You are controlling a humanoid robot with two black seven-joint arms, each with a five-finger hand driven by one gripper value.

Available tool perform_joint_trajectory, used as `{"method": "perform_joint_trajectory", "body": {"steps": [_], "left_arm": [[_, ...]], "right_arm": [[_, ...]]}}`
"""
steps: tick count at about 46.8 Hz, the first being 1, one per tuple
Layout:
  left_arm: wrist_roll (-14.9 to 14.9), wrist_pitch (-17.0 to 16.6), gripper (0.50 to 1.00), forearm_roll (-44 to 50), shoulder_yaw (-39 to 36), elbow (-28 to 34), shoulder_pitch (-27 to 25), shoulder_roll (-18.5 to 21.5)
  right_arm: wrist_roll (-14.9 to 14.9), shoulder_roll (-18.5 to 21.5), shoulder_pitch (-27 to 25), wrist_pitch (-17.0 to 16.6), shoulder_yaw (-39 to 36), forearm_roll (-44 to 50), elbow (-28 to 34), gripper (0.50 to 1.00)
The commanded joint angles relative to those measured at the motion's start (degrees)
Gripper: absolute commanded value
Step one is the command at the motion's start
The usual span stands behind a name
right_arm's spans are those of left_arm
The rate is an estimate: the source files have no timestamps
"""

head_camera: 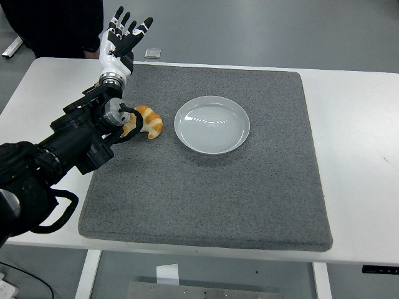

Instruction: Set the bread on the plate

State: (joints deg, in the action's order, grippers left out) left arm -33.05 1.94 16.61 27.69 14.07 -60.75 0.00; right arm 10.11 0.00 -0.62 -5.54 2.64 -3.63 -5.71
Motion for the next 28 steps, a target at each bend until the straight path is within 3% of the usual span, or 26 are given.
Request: {"method": "perform_joint_trajectory", "body": {"steps": [1, 20, 28], "left_arm": [[-0.09, -0.35, 1.0, -0.09, -0.44, -0.09, 0.11, 0.0], [0.09, 0.0, 1.0, 0.0, -1.06, -0.09, -2.26, 0.0], [0.18, 1.66, 1.0, -0.09, -8.16, 0.79, -6.91, 4.65]], "right_arm": [[0.0, 0.0, 0.0, 0.0, 0.0, 0.03, 0.0, 0.932], [0.0, 0.0, 0.0, 0.0, 0.0, 0.03, 0.0, 0.932], [0.0, 0.0, 0.0, 0.0, 0.0, 0.03, 0.0, 0.932]]}}
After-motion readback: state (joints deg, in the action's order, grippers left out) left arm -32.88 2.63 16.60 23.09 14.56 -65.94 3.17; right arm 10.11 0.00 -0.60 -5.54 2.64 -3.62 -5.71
